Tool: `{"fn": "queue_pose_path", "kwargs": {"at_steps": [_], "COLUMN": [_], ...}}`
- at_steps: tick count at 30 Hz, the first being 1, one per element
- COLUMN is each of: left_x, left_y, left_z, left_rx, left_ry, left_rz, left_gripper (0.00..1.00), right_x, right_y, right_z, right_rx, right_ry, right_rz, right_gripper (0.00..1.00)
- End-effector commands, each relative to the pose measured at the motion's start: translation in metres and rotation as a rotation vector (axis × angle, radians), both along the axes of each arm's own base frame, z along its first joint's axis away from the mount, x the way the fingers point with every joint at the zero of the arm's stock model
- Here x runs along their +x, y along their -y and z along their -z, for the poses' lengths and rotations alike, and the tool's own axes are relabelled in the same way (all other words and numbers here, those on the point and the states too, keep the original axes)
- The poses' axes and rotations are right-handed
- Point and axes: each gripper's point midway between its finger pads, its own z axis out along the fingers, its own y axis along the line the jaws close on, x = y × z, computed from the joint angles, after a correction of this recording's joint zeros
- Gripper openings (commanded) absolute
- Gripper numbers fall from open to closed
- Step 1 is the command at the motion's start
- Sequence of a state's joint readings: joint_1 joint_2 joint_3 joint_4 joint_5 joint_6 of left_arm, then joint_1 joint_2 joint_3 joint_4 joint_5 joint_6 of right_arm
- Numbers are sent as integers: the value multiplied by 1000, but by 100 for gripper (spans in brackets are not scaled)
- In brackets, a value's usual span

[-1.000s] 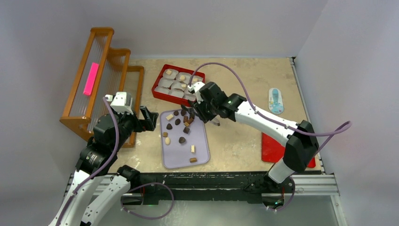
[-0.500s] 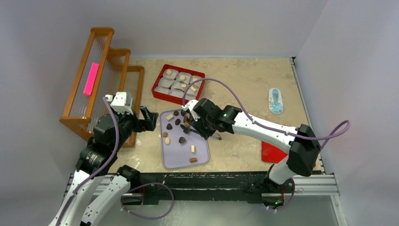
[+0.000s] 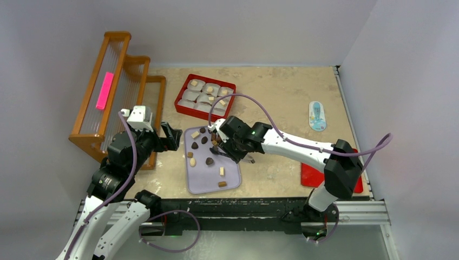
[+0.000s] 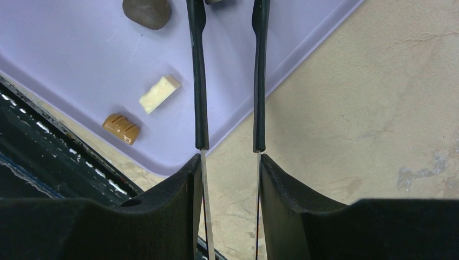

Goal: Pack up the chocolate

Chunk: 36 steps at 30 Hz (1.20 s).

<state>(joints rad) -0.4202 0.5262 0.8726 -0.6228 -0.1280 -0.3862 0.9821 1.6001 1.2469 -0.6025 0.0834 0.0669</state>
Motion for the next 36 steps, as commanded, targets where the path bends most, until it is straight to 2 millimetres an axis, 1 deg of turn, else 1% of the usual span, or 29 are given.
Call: {"fn": "queue_pose_path", "kwargs": {"at_steps": [1, 6, 9, 14, 17, 20, 24, 26, 29, 31, 34, 35, 36], "left_x": [1, 2, 2, 2, 2, 3, 4, 5, 8, 10, 13, 14, 15], "left_y": [0, 1, 0, 0, 0, -1, -2, -2, -3, -3, -2, -2, -2], "left_z": [-9, -9, -9, -9, -9, -7, -7, -7, -4, -2, 1, 2, 4], "left_rx": [-25, -25, -24, -23, -23, -18, -18, -16, -7, -2, 6, 7, 10], "left_ry": [29, 28, 28, 26, 25, 20, 20, 19, 9, 1, -10, -14, -20], "left_rz": [-8, -8, -10, -11, -13, -20, -26, -30, -40, -46, -50, -50, -51], "left_gripper": [100, 100, 100, 100, 100, 100, 100, 100, 100, 100, 100, 100, 100], "right_x": [-3, -3, -4, -4, -4, -3, 2, 13, 35, 57, 95, 108, 120], "right_y": [-3, -7, -9, -12, -15, -15, -18, -24, -32, -35, -34, -33, -34], "right_z": [-2, 2, 3, -3, -12, -24, -46, -62, -84, -96, -113, -115, -122], "right_rx": [-3, -6, -2, 20, 57, 82, 110, 144, 177, 192, 221, 228, 244], "right_ry": [-13, -15, -18, -10, 4, 24, 55, 111, 160, 196, 233, 241, 260], "right_rz": [-17, -26, -30, -38, -46, -32, -34, -42, -30, -12, 43, 59, 71], "right_gripper": [42, 41, 37, 25, 18, 18, 15, 15, 14, 14, 14, 14, 14]}}
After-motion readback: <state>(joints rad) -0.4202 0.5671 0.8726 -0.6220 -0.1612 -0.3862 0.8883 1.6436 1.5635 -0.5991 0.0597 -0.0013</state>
